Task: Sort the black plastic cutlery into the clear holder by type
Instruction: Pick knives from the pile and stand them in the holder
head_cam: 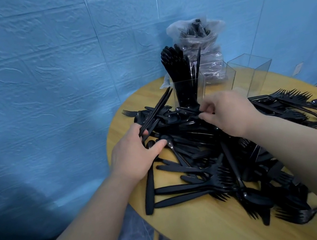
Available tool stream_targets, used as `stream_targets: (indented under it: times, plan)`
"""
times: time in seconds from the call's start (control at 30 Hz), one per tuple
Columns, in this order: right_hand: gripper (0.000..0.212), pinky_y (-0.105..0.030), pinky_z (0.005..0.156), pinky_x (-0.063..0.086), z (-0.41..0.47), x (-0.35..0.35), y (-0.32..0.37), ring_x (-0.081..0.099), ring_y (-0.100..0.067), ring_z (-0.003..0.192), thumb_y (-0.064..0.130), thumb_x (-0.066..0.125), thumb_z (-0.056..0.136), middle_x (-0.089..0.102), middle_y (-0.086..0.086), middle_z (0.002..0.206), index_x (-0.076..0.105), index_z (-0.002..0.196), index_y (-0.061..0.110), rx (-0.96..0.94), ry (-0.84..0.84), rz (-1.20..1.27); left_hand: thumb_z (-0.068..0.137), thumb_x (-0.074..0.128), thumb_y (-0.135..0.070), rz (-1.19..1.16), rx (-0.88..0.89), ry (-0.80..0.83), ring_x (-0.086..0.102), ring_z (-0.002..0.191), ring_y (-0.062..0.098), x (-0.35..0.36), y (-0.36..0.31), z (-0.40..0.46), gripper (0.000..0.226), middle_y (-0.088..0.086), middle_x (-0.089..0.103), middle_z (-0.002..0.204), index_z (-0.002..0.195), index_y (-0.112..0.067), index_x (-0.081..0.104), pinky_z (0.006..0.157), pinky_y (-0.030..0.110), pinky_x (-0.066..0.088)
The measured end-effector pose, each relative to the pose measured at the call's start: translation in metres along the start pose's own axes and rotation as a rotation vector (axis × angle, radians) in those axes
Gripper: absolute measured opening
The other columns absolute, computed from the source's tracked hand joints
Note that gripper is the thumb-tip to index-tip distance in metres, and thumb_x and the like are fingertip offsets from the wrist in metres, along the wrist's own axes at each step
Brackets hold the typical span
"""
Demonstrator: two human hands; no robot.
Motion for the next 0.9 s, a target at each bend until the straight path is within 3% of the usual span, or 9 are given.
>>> stream_targets:
  times: [0.2,0.33,0.4,0.43,0.53,0.6,0.7,0.83,0.9]
  plan:
    - [0.028,-0.034,0.067,0.045,-0.004,-0.004,-0.002,0.051,-0.020,0.069,0.023,0.070,0.081,0.049,0.006,0.078,0.044,0.071,0.023,-0.015,-0.172,-0.002,0.089,0.057,-0.050,0.022,0.012,-0.067,0.059,0.098,0.010,-0.001,0.002,0.003,0.028,-0.020,0.054,0.104,0.103,-0.030,0.044,0.078,0.035,0.050]
    - [0.031,-0.032,0.070,0.043,-0.015,-0.008,0.005,0.051,-0.016,0.076,0.031,0.072,0.079,0.048,0.010,0.078,0.043,0.066,0.030,-0.107,-0.035,0.065,0.090,0.058,-0.045,0.035,0.002,-0.120,0.052,0.087,0.007,-0.002,0.003,0.004,0.028,-0.017,0.054,0.104,0.105,-0.026,0.045,0.069,0.029,0.041]
    - [0.018,-0.028,0.077,0.038,-0.021,-0.007,0.007,0.046,-0.014,0.091,0.042,0.069,0.079,0.053,0.010,0.092,0.055,0.076,0.032,-0.130,0.066,0.045,0.090,0.058,-0.043,0.042,-0.015,-0.149,0.054,0.092,0.010,-0.002,0.004,0.004,0.030,-0.015,0.056,0.115,0.108,-0.023,0.046,0.069,0.029,0.039]
    - [0.021,-0.028,0.085,0.036,-0.023,-0.004,0.007,0.042,-0.014,0.101,0.048,0.066,0.079,0.054,0.009,0.104,0.061,0.090,0.031,-0.143,0.100,-0.029,0.090,0.058,-0.042,0.044,-0.025,-0.162,0.056,0.097,0.011,-0.003,0.005,0.004,0.031,-0.014,0.056,0.121,0.109,-0.021,0.047,0.070,0.028,0.039]
    - [0.050,-0.039,0.104,0.031,-0.025,0.005,0.008,0.026,-0.020,0.125,0.057,0.050,0.087,0.042,0.010,0.136,0.051,0.131,0.033,-0.137,0.213,-0.217,0.090,0.060,-0.041,0.039,-0.044,-0.192,0.057,0.109,0.014,-0.004,0.006,0.003,0.033,-0.010,0.057,0.125,0.112,-0.019,0.048,0.073,0.027,0.038]
    - [0.047,-0.043,0.102,0.031,-0.026,0.011,0.014,0.026,-0.021,0.125,0.055,0.043,0.091,0.046,0.013,0.134,0.050,0.132,0.034,-0.144,0.244,-0.225,0.089,0.060,-0.041,0.035,-0.068,-0.202,0.057,0.105,0.015,-0.006,0.005,0.002,0.034,-0.010,0.058,0.119,0.112,-0.019,0.049,0.072,0.027,0.037]
    - [0.035,-0.039,0.097,0.031,-0.024,0.015,0.022,0.032,-0.017,0.119,0.050,0.041,0.093,0.058,0.016,0.117,0.061,0.117,0.033,-0.165,0.199,-0.147,0.087,0.061,-0.044,0.022,-0.105,-0.197,0.055,0.091,0.015,-0.007,0.005,0.002,0.036,-0.010,0.056,0.104,0.112,-0.022,0.049,0.070,0.028,0.036]
    - [0.042,-0.042,0.100,0.030,-0.017,0.023,0.032,0.030,-0.019,0.122,0.045,0.040,0.095,0.050,0.016,0.133,0.047,0.135,0.033,-0.215,0.187,-0.187,0.086,0.062,-0.046,0.040,-0.119,-0.187,0.053,0.085,0.014,-0.007,0.005,0.003,0.036,-0.014,0.052,0.095,0.111,-0.025,0.048,0.068,0.028,0.036]
    - [0.040,-0.040,0.100,0.027,-0.018,0.031,0.035,0.028,-0.017,0.123,0.042,0.039,0.096,0.046,0.019,0.137,0.048,0.135,0.034,-0.259,0.226,-0.194,0.086,0.061,-0.045,0.052,-0.115,-0.188,0.051,0.083,0.014,-0.007,0.005,0.003,0.034,-0.013,0.050,0.090,0.110,-0.025,0.047,0.067,0.028,0.036]
Point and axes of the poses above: each hand's wrist, its own z-axis towards the middle knuckle, its own x-axis out of the palm, y = z × x, the point moved 4 cm from there along z, towards the middle knuckle
